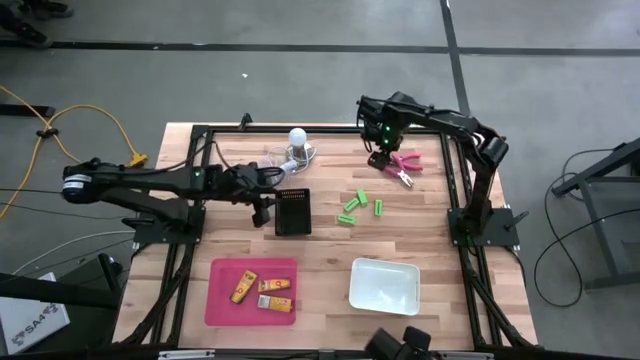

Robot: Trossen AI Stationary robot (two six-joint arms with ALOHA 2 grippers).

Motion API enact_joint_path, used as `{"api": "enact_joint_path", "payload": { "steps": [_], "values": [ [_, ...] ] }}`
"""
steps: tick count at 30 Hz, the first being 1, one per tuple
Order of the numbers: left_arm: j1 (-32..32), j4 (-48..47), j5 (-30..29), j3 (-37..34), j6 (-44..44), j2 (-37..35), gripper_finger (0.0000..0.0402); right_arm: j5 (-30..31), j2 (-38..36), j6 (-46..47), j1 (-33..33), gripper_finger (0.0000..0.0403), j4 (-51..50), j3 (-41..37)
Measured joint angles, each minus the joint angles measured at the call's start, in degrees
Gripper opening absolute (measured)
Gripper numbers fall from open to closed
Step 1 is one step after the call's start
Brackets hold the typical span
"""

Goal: Pick & Place School Supplies
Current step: Put the pink hole puncher into the white bin

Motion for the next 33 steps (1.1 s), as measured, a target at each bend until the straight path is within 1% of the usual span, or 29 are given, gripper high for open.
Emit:
{"api": "enact_joint_path", "payload": {
  "steps": [5,10,15,20,26,33],
  "values": [
    [-0.03,2.47,-0.04,-3.17,-0.15,-5.85,0.0127,0.06,0.0,0.91,-0.1,0.021,0.79,-5.4],
    [-0.21,3.63,-0.04,-4.46,-0.49,-9.4,0.0127,0.1,-0.01,1.27,-0.12,0.0194,3.41,-7.92],
    [-0.23,3.56,0.21,-5.02,-0.88,-10.01,0.0127,0.62,-0.02,1.2,-0.12,0.0184,8.04,-9.95],
    [-0.23,3.63,0.92,-5.02,-0.92,-9.93,0.0127,4.65,-0.02,2.14,-0.12,0.0177,7.41,-10.88],
    [-0.23,3.57,1.16,-5.02,-1.04,-9.95,0.0127,4.19,-0.02,2.33,-0.47,0.0176,7.82,-11.85],
    [-0.25,3.56,1.27,-5.02,-1.58,-9.95,0.0127,4.39,-0.02,2.54,-0.47,0.0176,10.23,-15.68]
  ]
}}
